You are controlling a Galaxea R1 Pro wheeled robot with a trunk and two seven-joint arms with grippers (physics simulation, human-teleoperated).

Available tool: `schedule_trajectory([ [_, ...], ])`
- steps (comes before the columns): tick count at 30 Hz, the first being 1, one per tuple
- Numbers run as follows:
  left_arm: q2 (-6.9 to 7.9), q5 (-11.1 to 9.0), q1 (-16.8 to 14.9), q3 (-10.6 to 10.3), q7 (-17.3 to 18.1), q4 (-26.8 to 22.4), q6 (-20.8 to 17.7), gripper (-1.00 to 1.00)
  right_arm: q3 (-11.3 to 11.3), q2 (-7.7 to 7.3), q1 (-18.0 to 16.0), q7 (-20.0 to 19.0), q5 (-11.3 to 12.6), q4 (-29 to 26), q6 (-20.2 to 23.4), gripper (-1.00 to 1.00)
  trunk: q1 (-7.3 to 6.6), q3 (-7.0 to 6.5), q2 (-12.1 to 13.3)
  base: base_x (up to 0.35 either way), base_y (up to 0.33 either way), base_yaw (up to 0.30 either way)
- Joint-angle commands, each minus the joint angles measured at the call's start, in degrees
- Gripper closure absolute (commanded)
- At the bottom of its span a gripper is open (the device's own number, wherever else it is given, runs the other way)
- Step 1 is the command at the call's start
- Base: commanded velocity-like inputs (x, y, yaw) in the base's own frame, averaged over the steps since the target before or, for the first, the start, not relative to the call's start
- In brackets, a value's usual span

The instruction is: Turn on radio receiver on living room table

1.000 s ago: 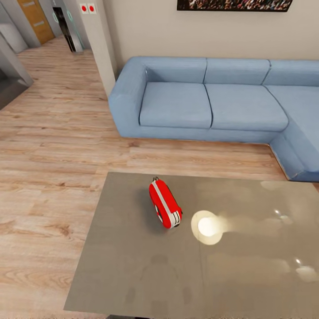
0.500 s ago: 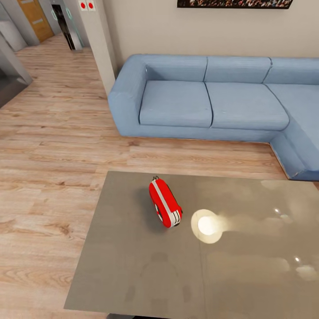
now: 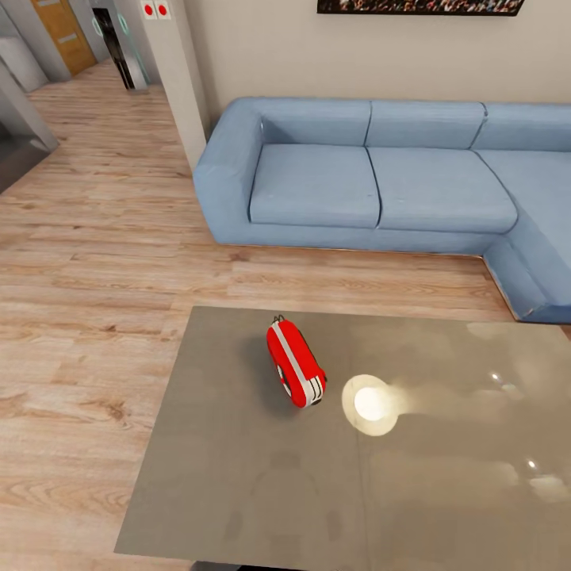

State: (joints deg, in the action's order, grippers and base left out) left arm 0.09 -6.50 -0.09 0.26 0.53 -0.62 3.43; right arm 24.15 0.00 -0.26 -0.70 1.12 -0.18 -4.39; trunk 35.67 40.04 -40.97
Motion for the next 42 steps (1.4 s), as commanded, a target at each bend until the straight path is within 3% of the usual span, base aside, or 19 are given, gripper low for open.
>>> schedule_trajectory([
  [1, 0.00, 0.00, 0.00, 0.00, 0.00, 0.00, 0.00, -1.00, 0.00, 0.00, 0.00, 0.00, 0.01, 0.00, 0.00, -1.00, 0.00, 0.00, 0.00, 0.000, 0.000, 0.000],
  [42, 0.00, 0.00, 0.00, 0.01, 0.00, 0.00, 0.00, -1.00, -0.05, 0.00, 0.00, 0.00, 0.02, 0.00, 0.00, -1.00, 0.00, 3.22, 0.00, 0.000, 0.000, 0.000],
])
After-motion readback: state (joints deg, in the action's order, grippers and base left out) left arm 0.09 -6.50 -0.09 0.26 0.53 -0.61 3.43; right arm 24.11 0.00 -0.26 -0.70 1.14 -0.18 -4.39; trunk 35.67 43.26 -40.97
